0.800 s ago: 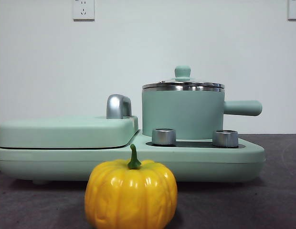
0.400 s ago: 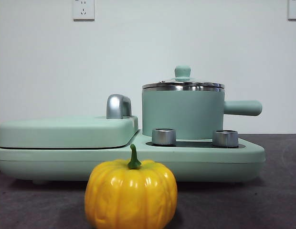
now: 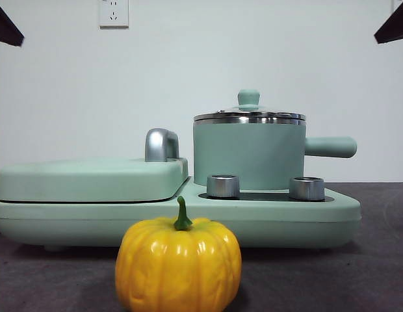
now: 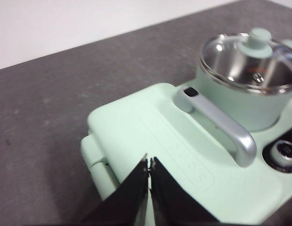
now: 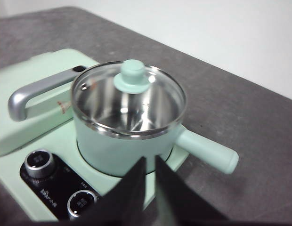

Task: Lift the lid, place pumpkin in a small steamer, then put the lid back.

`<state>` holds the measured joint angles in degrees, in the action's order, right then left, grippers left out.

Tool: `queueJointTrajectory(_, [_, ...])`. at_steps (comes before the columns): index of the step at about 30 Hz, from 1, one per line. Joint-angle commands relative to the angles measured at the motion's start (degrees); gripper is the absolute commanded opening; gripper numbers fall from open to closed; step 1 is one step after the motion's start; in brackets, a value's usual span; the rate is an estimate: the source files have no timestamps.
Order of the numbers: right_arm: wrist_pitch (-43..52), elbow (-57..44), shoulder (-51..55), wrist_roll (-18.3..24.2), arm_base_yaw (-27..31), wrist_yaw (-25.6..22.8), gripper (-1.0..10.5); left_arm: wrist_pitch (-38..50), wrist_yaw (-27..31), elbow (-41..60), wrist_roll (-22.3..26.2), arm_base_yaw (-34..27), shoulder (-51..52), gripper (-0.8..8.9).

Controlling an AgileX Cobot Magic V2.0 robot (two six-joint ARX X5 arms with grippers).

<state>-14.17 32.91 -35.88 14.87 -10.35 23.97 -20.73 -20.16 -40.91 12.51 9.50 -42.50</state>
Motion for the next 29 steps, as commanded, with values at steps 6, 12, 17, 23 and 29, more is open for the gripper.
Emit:
queueJointTrajectory(6, [0.48,0.98,-0.33,1.99,-0.57,0.00,3.1,5.11,-0.50,-1.18,1.95,2.16,-0.52,2.28])
queueJointTrajectory(12, [0.83,0.98,-0.35,1.57,-0.57,0.02,3.1,9.88,-0.50,-1.18,-0.55,4.11,-2.54,2.28])
queueJointTrajectory(17, [1.07,0.98,-0.33,0.74,-0.57,0.02,3.1,14.32,-0.50,-1.20,-3.19,7.48,-6.93,2.27])
queueJointTrajectory(23, [1.05,0.98,-0.35,-1.62,-0.57,0.02,3.1,22.75,-0.48,-1.27,-3.19,13.42,-13.51,2.27])
queueJointTrajectory(29, [1.11,0.98,-0.35,-2.93,-0.57,0.02,3.1,30.18,-0.44,-2.38,-3.43,17.70,-21.77,2.26])
